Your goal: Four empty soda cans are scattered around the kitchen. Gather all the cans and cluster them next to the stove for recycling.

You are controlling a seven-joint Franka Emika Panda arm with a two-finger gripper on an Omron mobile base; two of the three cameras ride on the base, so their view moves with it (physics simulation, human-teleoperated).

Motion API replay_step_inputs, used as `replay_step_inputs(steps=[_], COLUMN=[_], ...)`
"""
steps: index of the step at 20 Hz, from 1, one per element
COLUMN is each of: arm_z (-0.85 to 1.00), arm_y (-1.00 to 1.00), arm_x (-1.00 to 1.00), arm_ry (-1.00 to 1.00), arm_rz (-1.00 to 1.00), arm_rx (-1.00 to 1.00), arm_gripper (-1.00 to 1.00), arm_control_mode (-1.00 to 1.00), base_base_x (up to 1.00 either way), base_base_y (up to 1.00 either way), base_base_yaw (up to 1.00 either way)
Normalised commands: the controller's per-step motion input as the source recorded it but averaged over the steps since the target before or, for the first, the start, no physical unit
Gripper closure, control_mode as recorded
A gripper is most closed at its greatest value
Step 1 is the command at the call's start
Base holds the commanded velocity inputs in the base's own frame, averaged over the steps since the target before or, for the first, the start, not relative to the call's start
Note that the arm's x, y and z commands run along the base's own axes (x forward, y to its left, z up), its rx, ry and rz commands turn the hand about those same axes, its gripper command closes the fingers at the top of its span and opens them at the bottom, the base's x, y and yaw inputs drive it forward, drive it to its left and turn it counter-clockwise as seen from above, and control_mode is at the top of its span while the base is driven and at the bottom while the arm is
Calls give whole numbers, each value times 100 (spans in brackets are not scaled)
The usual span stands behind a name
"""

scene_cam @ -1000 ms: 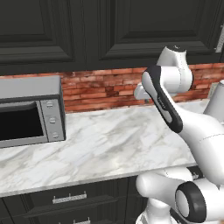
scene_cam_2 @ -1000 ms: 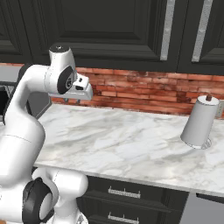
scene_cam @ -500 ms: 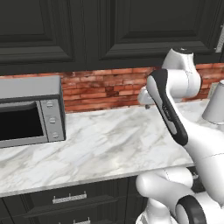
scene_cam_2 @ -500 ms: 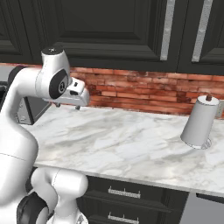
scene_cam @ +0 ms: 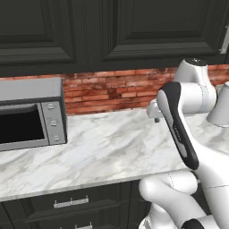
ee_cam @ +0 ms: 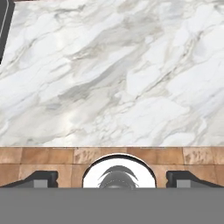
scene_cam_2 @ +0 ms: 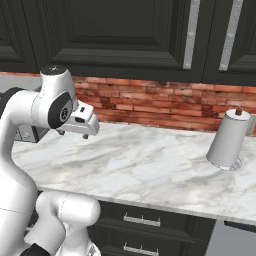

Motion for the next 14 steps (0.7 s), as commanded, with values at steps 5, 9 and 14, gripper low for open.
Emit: replay_step_inputs(steps=[5, 9, 14], arm_z=[-18, -27, -29], arm_y=[-4, -2, 0], arm_x=[-11, -13, -12], arm_ry=[5, 2, 3], arm_rz=[0, 0, 0], arm_rx=[0, -2, -5], arm_gripper=[-100, -100, -100], arm_control_mode=[-100, -100, -100], base_base_x=[0, 0, 0], base_base_y=[0, 0, 0], base_base_yaw=[0, 0, 0])
